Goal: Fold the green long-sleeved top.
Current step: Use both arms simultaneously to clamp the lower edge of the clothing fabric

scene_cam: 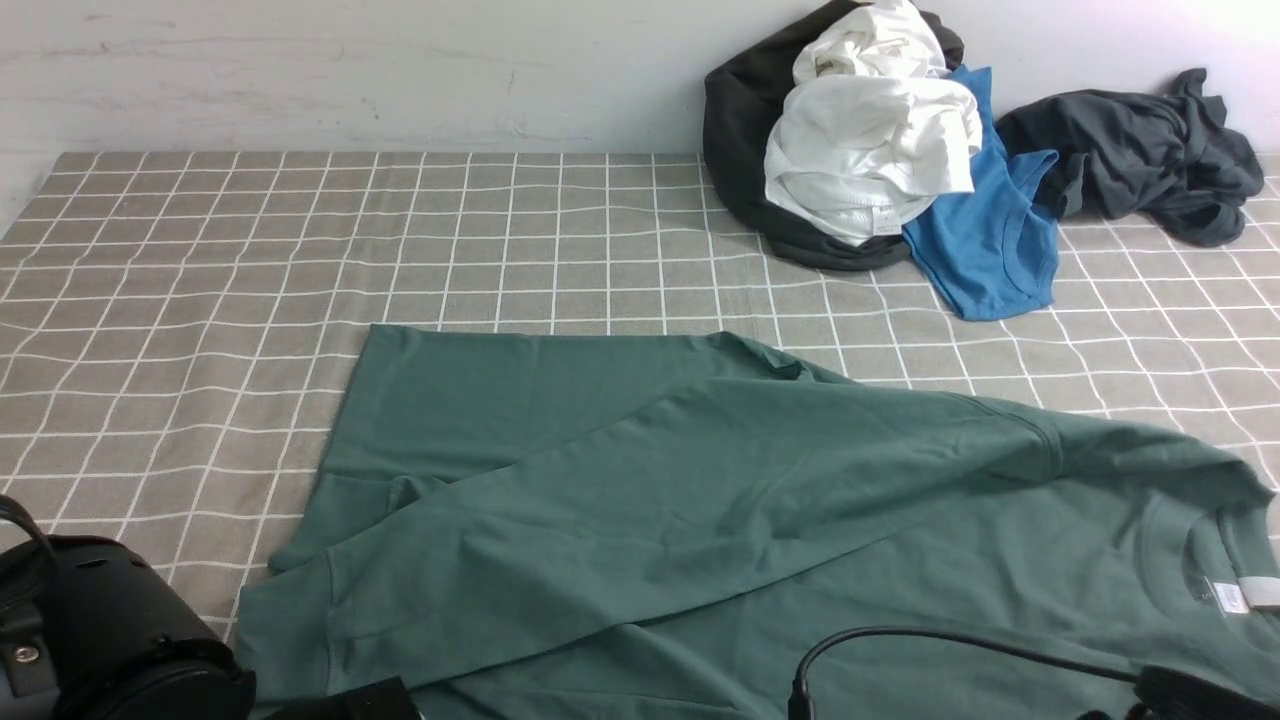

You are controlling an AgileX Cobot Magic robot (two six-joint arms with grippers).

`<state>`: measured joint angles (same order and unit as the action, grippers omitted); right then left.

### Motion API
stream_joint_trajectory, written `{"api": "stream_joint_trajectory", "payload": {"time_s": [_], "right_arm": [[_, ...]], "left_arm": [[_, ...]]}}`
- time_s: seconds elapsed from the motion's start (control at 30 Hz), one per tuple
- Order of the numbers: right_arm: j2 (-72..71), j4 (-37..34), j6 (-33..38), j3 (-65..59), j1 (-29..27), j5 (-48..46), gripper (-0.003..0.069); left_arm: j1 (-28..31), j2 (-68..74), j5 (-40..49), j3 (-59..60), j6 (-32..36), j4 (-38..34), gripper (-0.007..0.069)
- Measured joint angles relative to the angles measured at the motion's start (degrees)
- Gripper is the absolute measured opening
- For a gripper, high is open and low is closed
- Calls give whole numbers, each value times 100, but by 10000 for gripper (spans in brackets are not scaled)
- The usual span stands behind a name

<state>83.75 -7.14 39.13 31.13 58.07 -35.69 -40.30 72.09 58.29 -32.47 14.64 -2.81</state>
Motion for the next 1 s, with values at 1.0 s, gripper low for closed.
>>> {"api": "stream_joint_trajectory", "payload": {"time_s": [1.0], "right_arm": [[81, 527, -1456, 1801, -1084, -1982, 46]], "left_arm": [[-246, 0, -566, 458, 1874, -560, 402]]}}
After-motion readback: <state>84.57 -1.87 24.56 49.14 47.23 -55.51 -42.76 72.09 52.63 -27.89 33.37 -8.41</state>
